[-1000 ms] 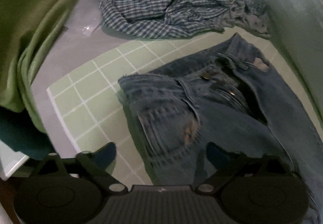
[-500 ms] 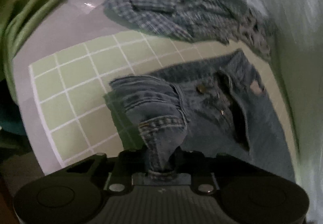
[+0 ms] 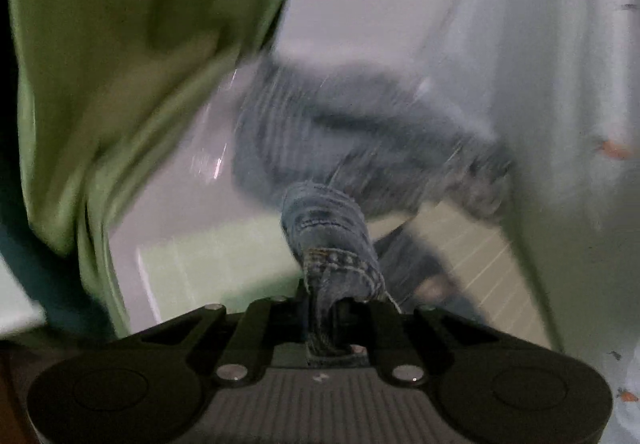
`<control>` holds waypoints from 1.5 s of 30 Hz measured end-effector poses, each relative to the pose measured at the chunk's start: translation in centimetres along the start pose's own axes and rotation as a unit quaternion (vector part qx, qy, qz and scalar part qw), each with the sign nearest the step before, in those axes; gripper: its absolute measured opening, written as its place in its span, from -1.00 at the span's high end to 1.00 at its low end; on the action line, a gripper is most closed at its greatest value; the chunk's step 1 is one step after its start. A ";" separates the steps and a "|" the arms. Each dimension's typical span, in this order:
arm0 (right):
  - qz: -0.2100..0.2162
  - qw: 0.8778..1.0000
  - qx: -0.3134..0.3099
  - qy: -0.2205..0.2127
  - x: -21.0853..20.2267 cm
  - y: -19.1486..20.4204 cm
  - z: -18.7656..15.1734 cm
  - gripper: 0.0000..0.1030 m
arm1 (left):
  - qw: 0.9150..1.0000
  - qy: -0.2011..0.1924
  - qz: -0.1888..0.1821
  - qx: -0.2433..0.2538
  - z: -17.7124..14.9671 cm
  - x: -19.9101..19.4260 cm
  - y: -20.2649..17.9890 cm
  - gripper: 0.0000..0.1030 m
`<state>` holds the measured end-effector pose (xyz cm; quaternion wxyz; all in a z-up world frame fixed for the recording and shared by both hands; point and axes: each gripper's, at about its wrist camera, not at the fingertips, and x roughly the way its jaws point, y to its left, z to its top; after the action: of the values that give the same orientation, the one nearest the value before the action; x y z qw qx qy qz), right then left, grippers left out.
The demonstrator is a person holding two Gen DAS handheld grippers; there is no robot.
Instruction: Fold clothes
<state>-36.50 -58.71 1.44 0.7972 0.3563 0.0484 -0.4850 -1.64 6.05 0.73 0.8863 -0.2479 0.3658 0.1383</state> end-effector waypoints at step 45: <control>-0.019 0.994 -0.029 0.106 32.0 14.3 -3.8 -0.08 | 0.991 0.059 0.101 0.070 -0.9 21.7 -15.4 -0.32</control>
<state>-7.16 -76.13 -7.46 0.7882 0.3817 0.1532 -0.4577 19.46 -5.95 -10.18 0.8599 -0.1549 0.4492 0.1867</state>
